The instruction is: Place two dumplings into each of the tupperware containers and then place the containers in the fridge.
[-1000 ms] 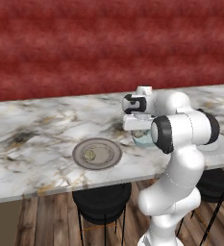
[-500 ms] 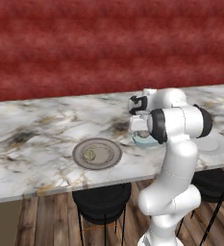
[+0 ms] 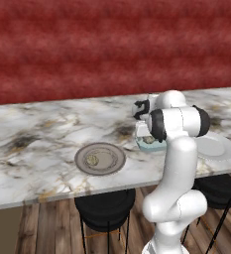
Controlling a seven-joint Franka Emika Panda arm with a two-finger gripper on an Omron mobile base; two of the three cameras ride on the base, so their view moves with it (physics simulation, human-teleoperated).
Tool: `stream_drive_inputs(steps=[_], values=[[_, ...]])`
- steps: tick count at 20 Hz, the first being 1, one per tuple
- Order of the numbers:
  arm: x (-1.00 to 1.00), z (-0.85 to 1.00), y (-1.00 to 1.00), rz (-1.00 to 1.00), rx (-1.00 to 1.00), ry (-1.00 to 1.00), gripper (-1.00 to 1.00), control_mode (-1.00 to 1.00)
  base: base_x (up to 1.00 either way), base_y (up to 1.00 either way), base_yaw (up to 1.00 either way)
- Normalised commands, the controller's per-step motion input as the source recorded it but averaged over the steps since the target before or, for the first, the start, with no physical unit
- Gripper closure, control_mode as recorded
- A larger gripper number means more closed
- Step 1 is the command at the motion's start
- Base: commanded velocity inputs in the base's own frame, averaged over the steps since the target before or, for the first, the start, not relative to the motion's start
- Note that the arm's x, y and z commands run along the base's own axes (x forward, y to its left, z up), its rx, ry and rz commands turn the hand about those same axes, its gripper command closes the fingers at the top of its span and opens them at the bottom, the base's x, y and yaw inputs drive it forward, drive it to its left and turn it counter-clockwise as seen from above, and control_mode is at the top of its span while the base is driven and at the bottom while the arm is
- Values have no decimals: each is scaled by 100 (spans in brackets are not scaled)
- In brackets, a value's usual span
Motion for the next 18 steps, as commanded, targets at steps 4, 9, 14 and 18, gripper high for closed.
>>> stream_drive_inputs(steps=[4, 9, 14, 18], values=[[0, -12, 4, 0, 0, 0, -100, -100, 0, 0, 0], [0, 0, 14, 0, 0, 0, -100, -100, 0, 0, 0], [0, 21, 4, 0, 0, 0, -100, -100, 0, 0, 0], [-9, 79, 0, 0, 0, 0, -100, -100, 0, 0, 0]])
